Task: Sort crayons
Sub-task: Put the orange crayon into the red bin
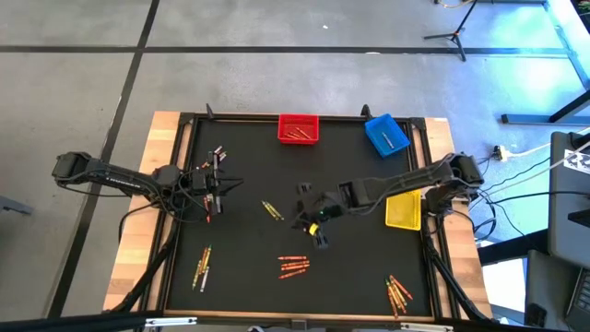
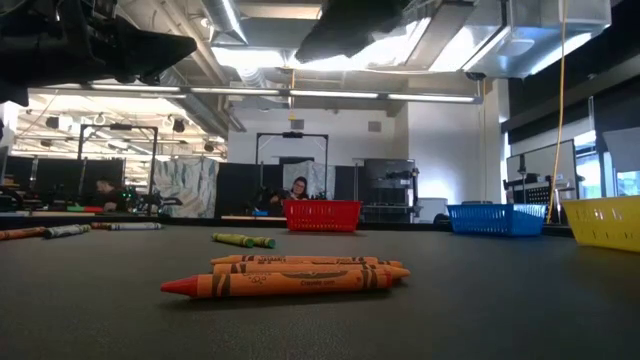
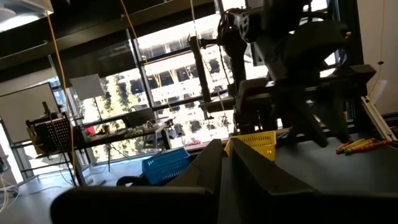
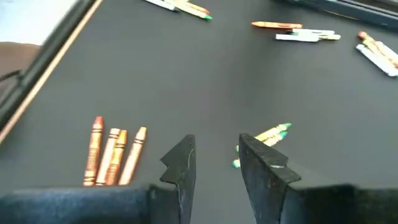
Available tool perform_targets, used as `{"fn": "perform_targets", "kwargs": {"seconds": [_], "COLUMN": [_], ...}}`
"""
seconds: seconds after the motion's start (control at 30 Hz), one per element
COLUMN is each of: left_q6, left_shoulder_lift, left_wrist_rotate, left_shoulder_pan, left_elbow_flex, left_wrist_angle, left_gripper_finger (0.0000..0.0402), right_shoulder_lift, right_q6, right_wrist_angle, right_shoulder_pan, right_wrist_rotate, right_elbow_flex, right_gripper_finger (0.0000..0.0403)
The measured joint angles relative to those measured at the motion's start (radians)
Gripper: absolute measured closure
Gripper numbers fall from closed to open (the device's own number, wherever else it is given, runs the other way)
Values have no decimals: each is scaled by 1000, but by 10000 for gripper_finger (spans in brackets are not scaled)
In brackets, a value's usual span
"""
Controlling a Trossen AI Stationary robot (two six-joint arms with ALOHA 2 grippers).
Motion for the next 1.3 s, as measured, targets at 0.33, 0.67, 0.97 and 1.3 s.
{"fn": "perform_targets", "kwargs": {"seconds": [0.33, 0.67, 0.97, 1.3], "left_q6": [-2, -9, -30, -77], "left_shoulder_lift": [0, 0, 0, 0], "left_wrist_rotate": [0, 0, 1, 8], "left_shoulder_pan": [0, 0, 0, -11], "left_elbow_flex": [0, 0, 0, 0], "left_wrist_angle": [-2, -7, -13, -22], "left_gripper_finger": [376, 376, 376, 376], "right_shoulder_lift": [54, 233, 320, 363], "right_q6": [95, 90, 48, 37], "right_wrist_angle": [22, 98, 125, 144], "right_shoulder_pan": [68, 121, 119, 119], "right_wrist_rotate": [-4, -40, -75, -74], "right_elbow_flex": [0, -1, -1, -1], "right_gripper_finger": [283, 283, 283, 283]}}
